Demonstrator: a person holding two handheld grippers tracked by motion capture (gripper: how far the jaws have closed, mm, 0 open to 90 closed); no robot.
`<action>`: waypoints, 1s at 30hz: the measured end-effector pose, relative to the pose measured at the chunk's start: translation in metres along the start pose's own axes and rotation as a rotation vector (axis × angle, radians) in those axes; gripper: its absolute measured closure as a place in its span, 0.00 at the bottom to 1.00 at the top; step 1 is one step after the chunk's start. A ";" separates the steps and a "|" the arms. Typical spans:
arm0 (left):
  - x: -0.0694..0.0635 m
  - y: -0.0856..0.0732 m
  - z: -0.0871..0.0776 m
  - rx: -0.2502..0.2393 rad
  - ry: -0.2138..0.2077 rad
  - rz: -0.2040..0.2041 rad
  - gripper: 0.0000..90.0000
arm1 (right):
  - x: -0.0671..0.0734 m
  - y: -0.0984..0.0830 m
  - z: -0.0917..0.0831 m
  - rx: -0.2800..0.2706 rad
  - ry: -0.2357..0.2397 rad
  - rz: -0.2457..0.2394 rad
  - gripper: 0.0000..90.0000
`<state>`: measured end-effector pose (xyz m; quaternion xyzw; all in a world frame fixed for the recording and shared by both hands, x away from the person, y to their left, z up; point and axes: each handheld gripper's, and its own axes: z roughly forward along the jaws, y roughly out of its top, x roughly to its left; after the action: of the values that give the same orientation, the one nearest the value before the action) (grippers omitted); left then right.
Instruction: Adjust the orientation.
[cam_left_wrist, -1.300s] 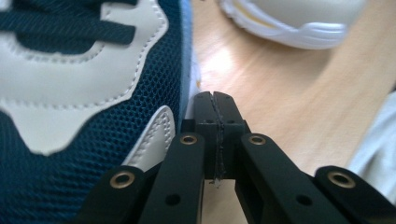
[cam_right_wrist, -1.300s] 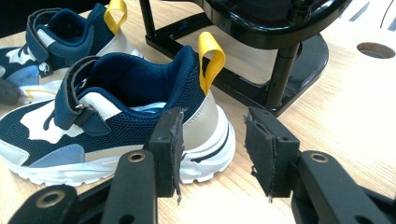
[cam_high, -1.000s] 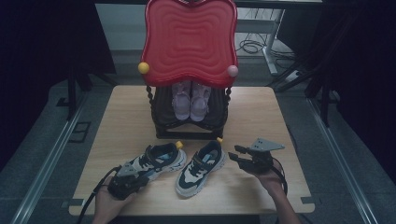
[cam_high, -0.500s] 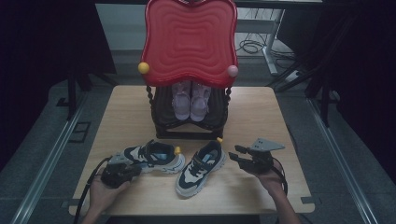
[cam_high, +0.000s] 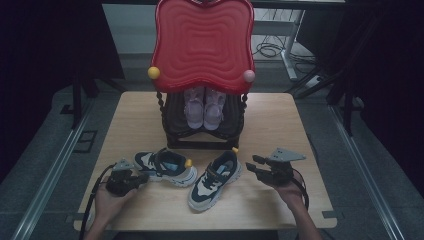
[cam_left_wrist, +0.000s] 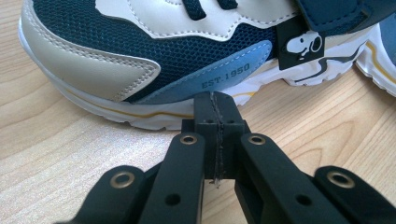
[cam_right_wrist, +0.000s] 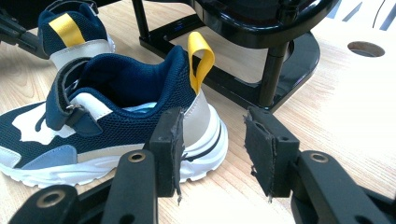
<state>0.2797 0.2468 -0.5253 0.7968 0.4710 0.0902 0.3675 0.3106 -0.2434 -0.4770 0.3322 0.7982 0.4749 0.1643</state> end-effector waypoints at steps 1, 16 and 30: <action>-0.001 0.000 -0.001 -0.003 -0.002 0.003 1.00 | 0.000 0.000 0.000 -0.001 0.001 0.001 0.63; -0.028 0.043 -0.027 -0.128 -0.105 0.059 1.00 | 0.000 -0.001 0.001 0.003 -0.002 0.002 0.63; -0.051 0.103 0.002 -0.100 -0.172 0.131 0.99 | -0.003 -0.003 0.000 0.002 -0.011 0.014 0.63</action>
<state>0.3233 0.1749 -0.4473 0.8114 0.3796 0.0687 0.4391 0.3122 -0.2465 -0.4796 0.3405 0.7955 0.4733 0.1650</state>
